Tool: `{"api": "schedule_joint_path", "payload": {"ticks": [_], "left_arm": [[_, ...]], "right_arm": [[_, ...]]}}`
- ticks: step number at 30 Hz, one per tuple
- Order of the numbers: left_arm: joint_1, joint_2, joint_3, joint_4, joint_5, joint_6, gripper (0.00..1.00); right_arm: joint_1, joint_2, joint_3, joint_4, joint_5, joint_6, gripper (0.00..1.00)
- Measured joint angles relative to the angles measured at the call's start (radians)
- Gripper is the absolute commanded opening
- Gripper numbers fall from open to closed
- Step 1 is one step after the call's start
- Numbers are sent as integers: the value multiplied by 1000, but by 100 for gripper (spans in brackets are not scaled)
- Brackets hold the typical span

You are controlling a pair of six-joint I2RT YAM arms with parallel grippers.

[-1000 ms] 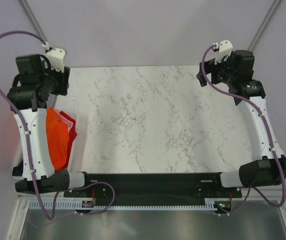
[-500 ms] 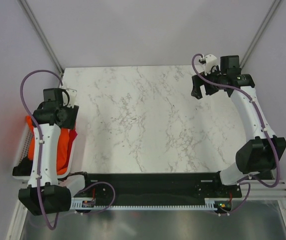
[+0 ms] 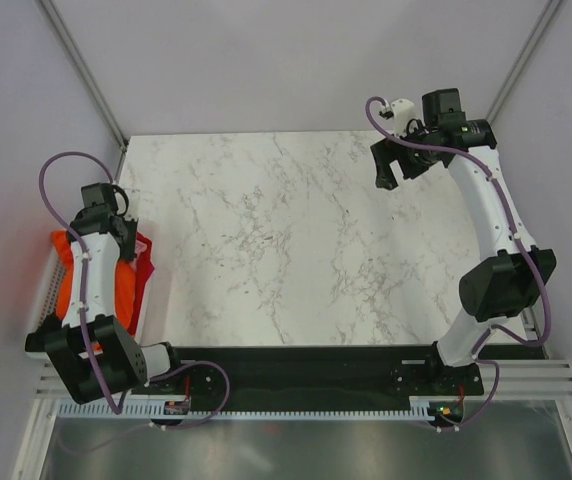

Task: Fold and stack the t-shirts
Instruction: Grab the tshirt from the pile, then move the tshirt to the center of the board

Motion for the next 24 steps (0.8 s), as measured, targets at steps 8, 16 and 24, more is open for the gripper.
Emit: {"api": "schedule_joint_path", "payload": {"ticks": [8,16,24], "left_arm": [[25,22,57,0,68,3,2],[26,-84,500,-8,199,2,2],[18,-84,781,5,416,1,2]], "right_arm": [[43,0,0,-28,27,-4,98],[42,0,-3,5,19,-6,98],[42,-3,-73,70,4,-9,98]]}}
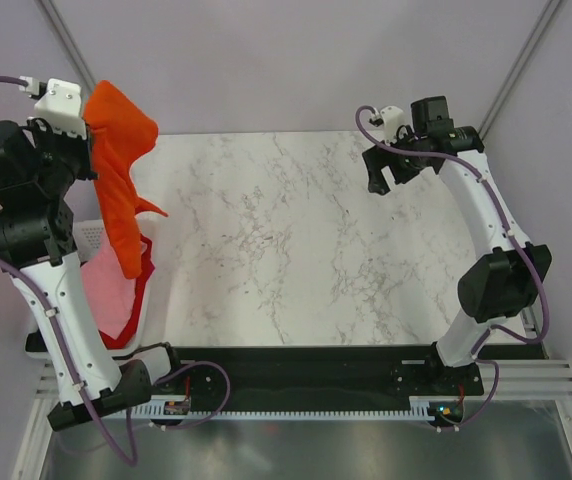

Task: Fold and stack the t-shirts
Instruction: Move the tshirt to the center of the board, then flatten the tshirt out

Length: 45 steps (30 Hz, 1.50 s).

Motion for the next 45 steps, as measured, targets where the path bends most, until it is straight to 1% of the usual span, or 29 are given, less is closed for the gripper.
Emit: {"api": "schedule_joint_path", "payload": {"ticks": [2,4,6,9,13,16,21,23,24,28,29,31,32,33,35,36,37,39,43,45], "left_arm": [[-12,13,16,-1,101,-2,2],[-40,34,21,-3,240,-15,2],[-101,67,25,-5,361,-32,2],[-246,128,25,-8,471,-47,2],[-461,199,14,-7,524,-54,2],[-580,232,-16,-8,541,-69,2],[-680,293,-110,2,563,-99,3],[-692,326,-151,1,568,-107,7],[-696,351,-166,2,571,-111,12],[-697,486,-183,13,573,-150,18],[-697,526,-183,26,573,-163,18],[-697,599,-166,34,568,-187,21],[-697,645,-140,32,564,-200,24],[-697,689,-105,34,557,-210,37],[-697,769,-21,44,523,-230,56],[-697,791,8,51,501,-240,64],[-697,811,41,55,462,-247,74],[-697,819,79,63,371,-251,82],[-697,760,77,76,166,-239,85],[-696,681,14,85,61,-222,83]], "right_arm": [[0,-3,-24,20,8,1,98],[-1,-16,-49,50,23,4,98],[-2,-34,-59,81,41,13,98],[-8,-80,-60,134,62,20,98],[-11,-196,-110,193,85,14,98],[-13,-310,-196,219,92,0,98],[-13,-492,-398,246,98,-43,96],[-13,-550,-481,246,97,-64,94],[-13,-570,-510,250,97,-74,93],[-7,-620,-614,248,75,-114,90],[0,-623,-627,249,71,-123,90],[26,-623,-645,249,60,-138,89],[50,-622,-650,248,57,-146,89],[74,-620,-652,248,54,-155,89],[119,-618,-652,253,48,-169,89],[145,-613,-652,257,47,-176,89],[166,-606,-652,264,47,-182,89],[206,-584,-652,283,45,-190,89],[267,-526,-673,359,29,-198,88],[296,-486,-705,418,19,-200,86]]}}
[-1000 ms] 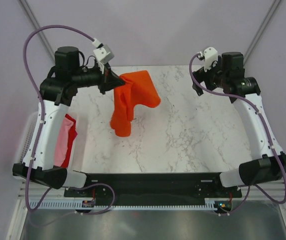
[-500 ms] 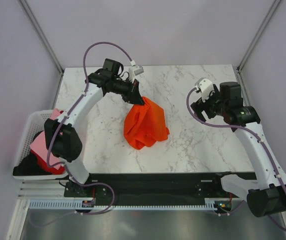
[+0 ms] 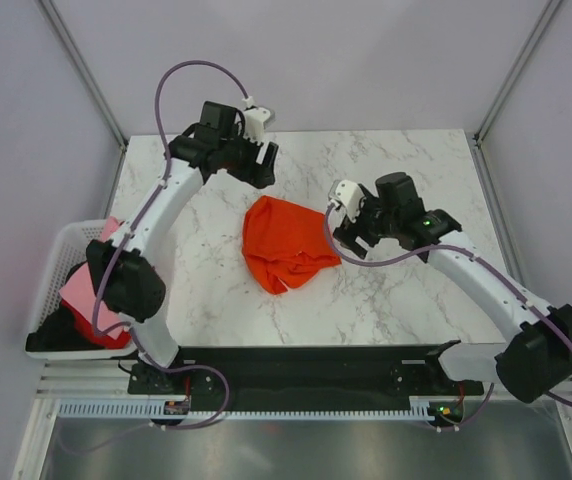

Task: Fold and stack the t-shirts
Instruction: Flatten the tshirt out

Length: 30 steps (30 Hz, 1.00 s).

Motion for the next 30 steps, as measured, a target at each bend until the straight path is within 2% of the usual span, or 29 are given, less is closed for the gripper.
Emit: {"api": "schedule_joint_path", "payload": {"ticks": [6,10,13,16,20,30], "left_arm": [[47,-325,-214,-40,-154,37,72],[110,-535,-370,-63,-165,34,68],[125,-629,-502,-80,-140,31,67],[203,-653,-578,-115,-98,20,67],[314,-656,-603,-113,-92,13,67],[425,-634,-605,-97,-43,6,66]], "right_arm": [[98,192,-38,135,3,5,81],[179,324,19,158,47,-25,80],[226,402,98,166,77,-74,80],[257,452,162,181,99,-123,80],[268,502,200,199,121,-191,80],[277,534,201,136,134,-271,79]]}}
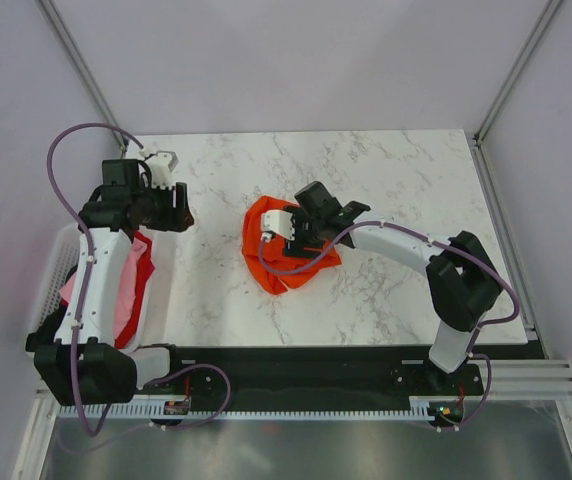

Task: Fold and stack the t-shirts
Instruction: Flatten the tshirt out

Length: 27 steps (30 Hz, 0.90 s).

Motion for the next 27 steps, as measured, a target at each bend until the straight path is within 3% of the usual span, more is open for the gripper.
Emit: {"api": "schedule_joint_path", "payload": {"ticks": [8,11,14,18,20,22,27], "left_arm": [[13,19,0,1,30,-5,65],[14,19,0,1,45,-6,65],[14,19,-1,1,53,-6,64],[13,14,-21,0,79,-7,63],[8,11,-41,-2,95,-9,63],[-8,10,-62,-6,104,-10,65],[-95,23,-94,-6,122,-13,66]], "right_arm": [[4,32,0,-5,2,-9,77],[4,66,3,-6,10,-3,70],[4,110,19,-8,36,3,56],[4,108,20,15,72,12,28],[4,85,20,33,90,19,25],[4,40,24,43,106,26,11],[4,-85,69,68,132,51,0]]}}
